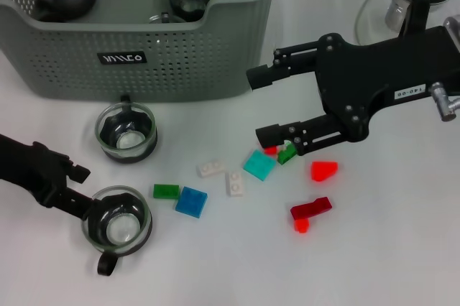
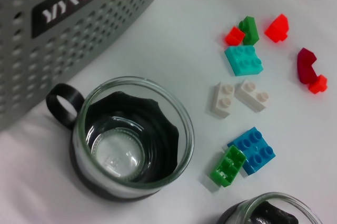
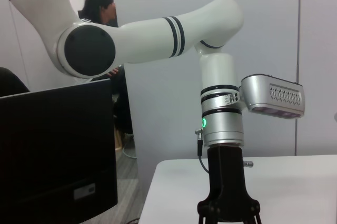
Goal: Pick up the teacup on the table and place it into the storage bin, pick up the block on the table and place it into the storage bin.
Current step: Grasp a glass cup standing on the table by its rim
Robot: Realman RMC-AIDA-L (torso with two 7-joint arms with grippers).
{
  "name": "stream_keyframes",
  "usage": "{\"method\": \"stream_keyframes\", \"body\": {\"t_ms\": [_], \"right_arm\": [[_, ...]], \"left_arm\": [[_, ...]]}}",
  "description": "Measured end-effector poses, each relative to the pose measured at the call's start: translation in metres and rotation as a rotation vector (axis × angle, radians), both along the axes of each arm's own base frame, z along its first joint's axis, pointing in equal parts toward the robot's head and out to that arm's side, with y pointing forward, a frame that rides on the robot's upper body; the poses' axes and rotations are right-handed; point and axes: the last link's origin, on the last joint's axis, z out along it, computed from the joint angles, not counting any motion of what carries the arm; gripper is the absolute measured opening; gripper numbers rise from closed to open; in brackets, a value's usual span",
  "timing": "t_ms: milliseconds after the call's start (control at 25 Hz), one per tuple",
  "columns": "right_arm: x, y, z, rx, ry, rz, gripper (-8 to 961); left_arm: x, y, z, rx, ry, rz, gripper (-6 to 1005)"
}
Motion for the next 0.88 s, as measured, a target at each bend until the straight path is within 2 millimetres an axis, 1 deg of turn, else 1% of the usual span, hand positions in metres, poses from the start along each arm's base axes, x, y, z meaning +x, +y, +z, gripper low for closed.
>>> {"method": "stream_keyframes", "body": {"t_ms": [240,360,640,720,880], "right_arm": [[0.0,0.003,-0.005,0.022,0.003,-0.012,776],[0.001,0.004,-0.008,0.028,0.007,-0.009,776],[0.004,0.008,-0.011,0.045,0.01,-0.022,775],[0.004,0.008,-0.01,0.046,0.01,-0.023,775],[0.004,0.009,-0.01,0.052,0.01,-0.021,774]], "left_arm": [[0.011,0.003,-0.009,-0.036,0.081,-0.043,874],[0.013,0.005,-0.011,-0.037,0.119,-0.049,872],[0.015,0.009,-0.016,-0.032,0.131,-0.052,873],[0.014,0.009,-0.022,-0.046,0.144,-0.049,873],[0.013,0.009,-0.026,-0.05,0.146,-0.04,873]]}}
